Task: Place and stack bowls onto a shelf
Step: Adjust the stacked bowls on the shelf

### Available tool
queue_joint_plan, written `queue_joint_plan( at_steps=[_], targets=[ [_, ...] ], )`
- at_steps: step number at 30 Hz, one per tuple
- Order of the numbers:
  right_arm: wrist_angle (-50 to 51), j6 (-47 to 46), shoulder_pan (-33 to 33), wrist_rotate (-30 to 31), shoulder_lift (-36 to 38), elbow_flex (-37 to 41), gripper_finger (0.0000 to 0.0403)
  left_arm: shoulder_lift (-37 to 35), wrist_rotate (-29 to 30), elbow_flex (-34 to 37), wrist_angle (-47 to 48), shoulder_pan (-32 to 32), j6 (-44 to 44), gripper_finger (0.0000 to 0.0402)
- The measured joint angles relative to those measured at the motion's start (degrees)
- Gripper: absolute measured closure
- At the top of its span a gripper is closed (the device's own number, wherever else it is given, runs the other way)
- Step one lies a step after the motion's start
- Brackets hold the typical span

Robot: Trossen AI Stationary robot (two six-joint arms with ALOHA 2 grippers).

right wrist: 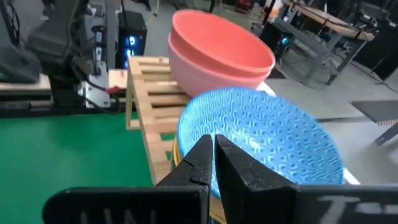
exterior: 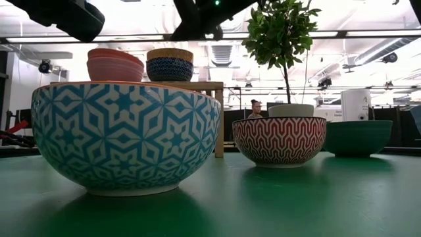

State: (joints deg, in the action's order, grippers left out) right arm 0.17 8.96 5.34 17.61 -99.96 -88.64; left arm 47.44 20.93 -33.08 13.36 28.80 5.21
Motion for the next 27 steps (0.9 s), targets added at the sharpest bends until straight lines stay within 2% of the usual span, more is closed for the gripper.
queue_joint_plan(
  at_steps=[2,6,14,16,20,27],
  targets=[
    [0.0,1.0,-0.8,-1.4,0.3,0.0,0.0394,0.0,0.0,0.0,-0.1,0.0,0.0,0.0402],
    [1.7,0.8,-1.8,-9.8,0.0,0.0,0.0394,0.0,0.1,0.3,0.0,0.0,0.0,0.0402],
    [2.1,-0.9,-0.7,-9.9,-4.0,0.2,0.0394,0.1,0.4,0.7,-0.1,0.0,0.0,0.0402],
    [1.9,-1.0,-0.3,-7.9,-5.2,0.2,0.0394,0.1,0.8,0.7,0.0,0.0,0.0,0.0402],
    [-0.5,-0.1,0.1,0.3,-6.8,0.2,0.0394,0.1,1.0,0.7,0.0,0.0,0.0,0.0402],
    [-3.2,0.0,0.9,5.0,-7.1,0.1,0.0394,0.1,1.0,0.7,0.0,0.0,-0.2,0.0402]
  ],
)
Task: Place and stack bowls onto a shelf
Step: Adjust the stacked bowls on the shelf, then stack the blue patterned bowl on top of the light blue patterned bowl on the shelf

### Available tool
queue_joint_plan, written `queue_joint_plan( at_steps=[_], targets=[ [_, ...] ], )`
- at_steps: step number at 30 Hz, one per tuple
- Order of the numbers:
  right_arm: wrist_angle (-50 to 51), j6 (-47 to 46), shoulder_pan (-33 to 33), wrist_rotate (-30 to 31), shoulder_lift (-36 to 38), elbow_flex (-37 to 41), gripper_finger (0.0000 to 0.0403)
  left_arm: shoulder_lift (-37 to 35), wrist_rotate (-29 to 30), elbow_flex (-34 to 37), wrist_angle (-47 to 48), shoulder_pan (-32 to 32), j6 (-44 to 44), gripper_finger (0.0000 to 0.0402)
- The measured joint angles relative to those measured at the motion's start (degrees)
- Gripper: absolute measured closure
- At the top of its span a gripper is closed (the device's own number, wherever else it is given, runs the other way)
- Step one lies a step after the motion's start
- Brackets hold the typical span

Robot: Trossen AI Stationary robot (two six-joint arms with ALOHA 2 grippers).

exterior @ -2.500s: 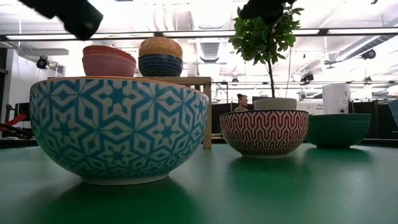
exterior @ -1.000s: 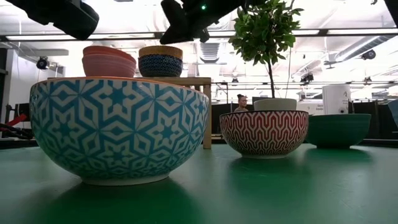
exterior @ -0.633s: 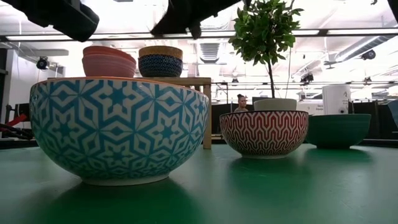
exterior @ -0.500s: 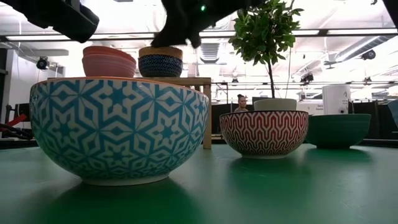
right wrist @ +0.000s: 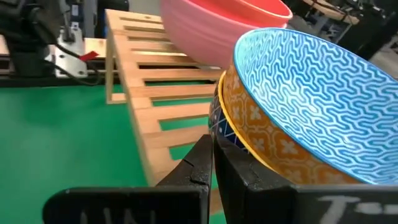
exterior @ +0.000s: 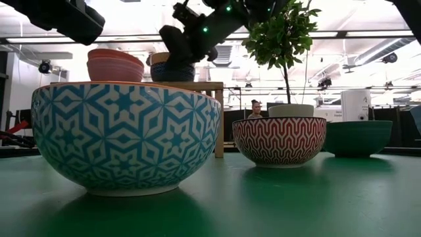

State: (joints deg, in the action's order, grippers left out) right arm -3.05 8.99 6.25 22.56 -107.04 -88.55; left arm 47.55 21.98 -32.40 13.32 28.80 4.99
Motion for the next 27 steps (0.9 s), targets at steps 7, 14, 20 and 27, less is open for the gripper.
queue_joint_plan(
  at_steps=[7,14,20,27],
  targets=[
    [-0.4,-0.1,1.9,0.1,-0.2,0.4,0.0394,0.0,0.0,0.0,0.0,0.0,0.0,0.0402],
    [0.6,-1.2,1.6,-0.3,-0.1,0.5,0.0394,0.0,0.0,0.0,0.0,0.0,0.0,0.0402],
    [9.5,-7.1,-1.8,-9.6,1.6,0.1,0.0394,0.0,0.2,0.0,0.0,0.0,0.0,0.0402],
    [23.3,-12.3,-6.0,-14.0,2.9,-4.8,0.0394,0.0,3.3,0.0,-0.2,0.0,0.0,0.0402]
  ],
)
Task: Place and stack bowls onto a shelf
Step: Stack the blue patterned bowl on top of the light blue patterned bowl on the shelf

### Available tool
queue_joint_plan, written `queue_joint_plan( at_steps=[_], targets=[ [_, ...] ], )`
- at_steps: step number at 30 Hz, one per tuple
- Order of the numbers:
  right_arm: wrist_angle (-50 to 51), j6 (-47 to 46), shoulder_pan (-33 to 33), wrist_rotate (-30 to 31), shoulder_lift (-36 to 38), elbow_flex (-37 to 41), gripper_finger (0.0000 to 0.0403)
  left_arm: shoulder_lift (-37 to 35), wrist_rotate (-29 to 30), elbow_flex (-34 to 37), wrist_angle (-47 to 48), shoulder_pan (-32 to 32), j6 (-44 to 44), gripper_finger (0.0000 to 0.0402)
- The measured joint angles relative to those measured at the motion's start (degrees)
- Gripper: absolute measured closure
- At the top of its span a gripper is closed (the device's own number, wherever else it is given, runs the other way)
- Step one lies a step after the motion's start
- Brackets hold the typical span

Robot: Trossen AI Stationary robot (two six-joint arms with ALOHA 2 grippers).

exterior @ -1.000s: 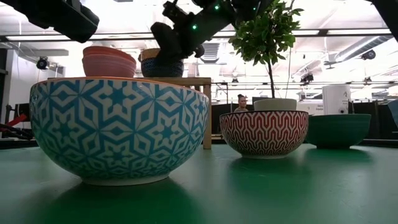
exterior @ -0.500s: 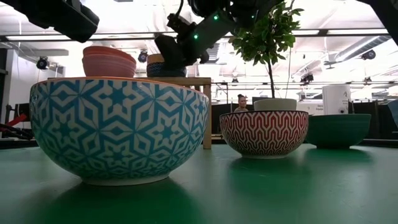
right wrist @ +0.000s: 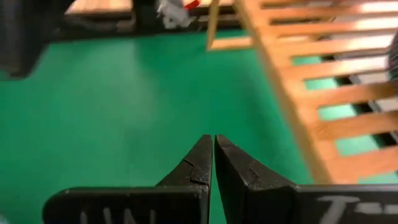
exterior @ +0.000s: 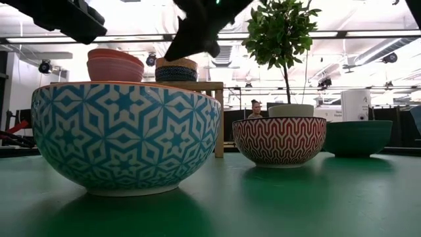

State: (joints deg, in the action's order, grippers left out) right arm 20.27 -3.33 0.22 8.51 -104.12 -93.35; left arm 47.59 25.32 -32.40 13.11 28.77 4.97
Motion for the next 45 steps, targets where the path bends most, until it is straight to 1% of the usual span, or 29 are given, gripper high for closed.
queue_joint_plan(
  at_steps=[3,6,9,11,13,15,17,24,27,30,33,37,39,45],
  targets=[
    [7.1,-1.8,-1.6,0.0,0.0,-3.0,0.0394,0.0,1.7,0.0,0.0,0.0,0.0,0.0402],
    [15.0,-5.9,-2.7,-0.5,0.0,-5.9,0.0394,0.0,1.8,0.0,-0.1,0.0,0.0,0.0402],
    [21.1,-11.8,-3.3,-2.9,0.0,-7.5,0.0394,0.0,1.8,0.0,-0.2,0.0,0.0,0.0402],
    [23.0,-16.3,-3.6,-4.5,0.0,-7.9,0.0393,0.0,1.8,0.0,-0.2,0.0,0.0,0.0402],
    [25.2,-19.0,-3.8,-7.3,0.0,-8.1,0.0388,0.0,1.8,0.0,-0.2,0.0,0.0,0.0402],
    [27.2,-21.7,-4.1,-10.4,0.0,-8.2,0.0375,0.0,1.8,0.0,-0.2,0.0,0.0,0.0402],
    [28.9,-25.0,-4.3,-12.0,0.0,-8.1,0.0355,0.0,1.8,0.0,-0.2,0.0,0.0,0.0402],
    [40.9,-37.9,-6.1,-12.3,0.0,-7.6,0.027,0.0,1.8,0.0,-0.3,0.0,0.0,0.0402],
    [41.7,-41.9,-7.6,-12.7,0.0,-7.0,0.0244,0.0,1.8,0.0,-0.3,0.0,0.0,0.0402],
    [40.6,-42.8,-7.7,-13.4,-0.7,-7.0,0.0231,0.0,1.8,0.0,-0.3,0.0,0.0,0.0402],
    [40.5,-44.5,-7.4,-14.0,-2.6,-7.0,0.0228,0.0,1.8,0.0,-0.4,0.0,-1.0,0.0402],
    [39.8,-46.0,-8.3,-20.3,-5.8,-6.9,0.0227,0.0,1.8,-0.2,-0.5,0.0,-1.7,0.0402],
    [39.9,-47.0,-8.7,-22.0,-7.3,-7.1,0.0227,0.0,2.2,-0.3,-0.4,0.0,-1.7,0.0402],
    [38.7,-47.2,-10.1,-22.4,-11.1,-7.5,0.0227,0.0,2.5,-0.3,-0.4,0.0,-1.7,0.0402]
  ],
)
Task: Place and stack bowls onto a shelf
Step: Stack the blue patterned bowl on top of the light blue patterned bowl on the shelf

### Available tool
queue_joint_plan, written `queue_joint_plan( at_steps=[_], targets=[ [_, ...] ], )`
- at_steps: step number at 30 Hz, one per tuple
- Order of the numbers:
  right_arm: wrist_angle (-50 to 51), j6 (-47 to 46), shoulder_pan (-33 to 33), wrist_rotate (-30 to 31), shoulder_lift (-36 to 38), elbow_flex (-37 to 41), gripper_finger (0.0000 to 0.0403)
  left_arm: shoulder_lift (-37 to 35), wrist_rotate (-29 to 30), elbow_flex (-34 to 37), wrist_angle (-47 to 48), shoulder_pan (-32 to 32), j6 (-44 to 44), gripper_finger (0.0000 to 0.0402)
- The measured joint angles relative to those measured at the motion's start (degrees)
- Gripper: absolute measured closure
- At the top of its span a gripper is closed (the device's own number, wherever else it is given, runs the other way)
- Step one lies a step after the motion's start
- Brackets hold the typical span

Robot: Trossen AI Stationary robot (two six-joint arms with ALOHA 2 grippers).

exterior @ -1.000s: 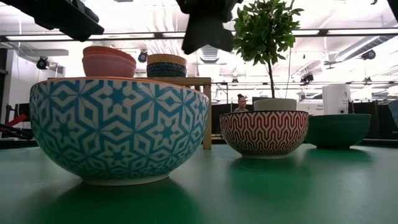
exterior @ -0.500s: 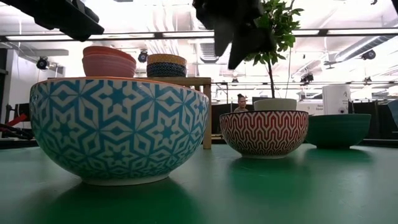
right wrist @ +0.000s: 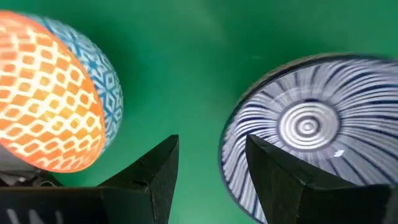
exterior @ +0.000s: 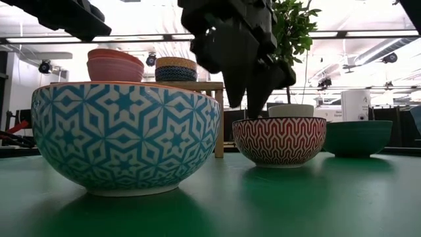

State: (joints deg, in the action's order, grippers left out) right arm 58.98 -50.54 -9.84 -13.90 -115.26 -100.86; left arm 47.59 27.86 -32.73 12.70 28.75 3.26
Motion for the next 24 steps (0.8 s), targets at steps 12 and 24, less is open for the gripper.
queue_joint_plan(
  at_steps=[12,24],
  targets=[
    [-0.8,4.0,-0.7,3.5,-4.3,0.0,0.0317,0.0,0.2,0.0,0.0,0.0,-0.2,0.0402],
    [-3.8,15.9,-0.5,3.3,5.1,0.1,0.0388,0.0,0.2,-0.1,-0.3,0.0,-0.4,0.0402]
  ],
)
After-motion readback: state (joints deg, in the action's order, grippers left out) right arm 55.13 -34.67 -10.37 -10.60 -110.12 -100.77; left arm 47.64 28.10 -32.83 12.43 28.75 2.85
